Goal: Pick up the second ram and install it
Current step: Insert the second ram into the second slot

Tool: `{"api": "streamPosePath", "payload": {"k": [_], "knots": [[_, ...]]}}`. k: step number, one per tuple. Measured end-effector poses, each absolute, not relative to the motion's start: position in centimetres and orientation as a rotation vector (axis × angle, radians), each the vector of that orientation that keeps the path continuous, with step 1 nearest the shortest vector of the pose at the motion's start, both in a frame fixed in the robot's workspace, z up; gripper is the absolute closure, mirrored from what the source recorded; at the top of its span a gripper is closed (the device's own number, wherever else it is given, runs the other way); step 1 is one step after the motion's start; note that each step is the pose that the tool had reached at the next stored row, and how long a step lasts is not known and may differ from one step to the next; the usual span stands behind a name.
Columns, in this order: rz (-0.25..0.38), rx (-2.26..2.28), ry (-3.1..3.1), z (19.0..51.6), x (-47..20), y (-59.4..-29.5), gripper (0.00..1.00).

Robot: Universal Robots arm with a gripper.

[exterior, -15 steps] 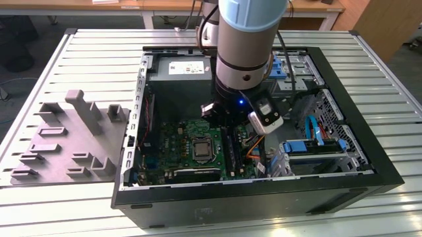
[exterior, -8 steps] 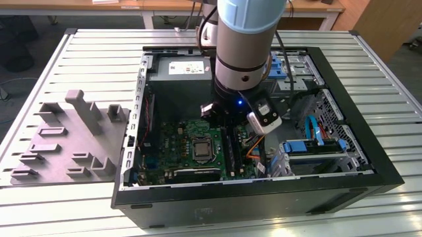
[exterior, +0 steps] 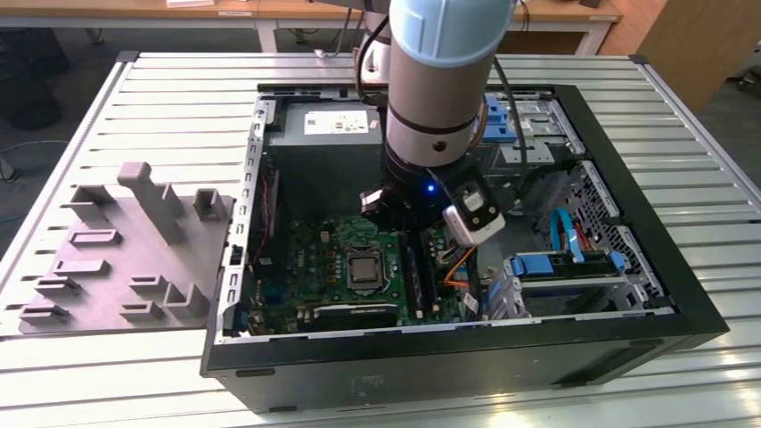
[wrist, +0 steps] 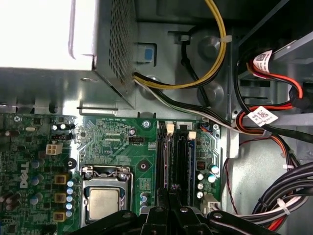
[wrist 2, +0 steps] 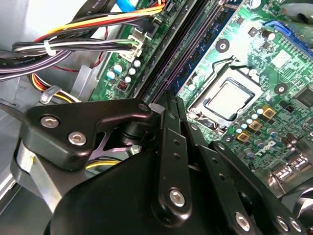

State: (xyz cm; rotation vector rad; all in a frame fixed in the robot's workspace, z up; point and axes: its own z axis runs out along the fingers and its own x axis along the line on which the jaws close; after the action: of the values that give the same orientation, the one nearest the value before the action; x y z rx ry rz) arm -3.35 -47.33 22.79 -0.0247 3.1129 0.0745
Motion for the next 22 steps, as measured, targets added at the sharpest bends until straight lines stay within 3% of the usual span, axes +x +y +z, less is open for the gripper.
{"api": "streamPosePath", "payload": {"k": [22], "knots": [[0.107, -0.024, 3.112, 22.59, -3.37, -47.59, 0.88]]}}
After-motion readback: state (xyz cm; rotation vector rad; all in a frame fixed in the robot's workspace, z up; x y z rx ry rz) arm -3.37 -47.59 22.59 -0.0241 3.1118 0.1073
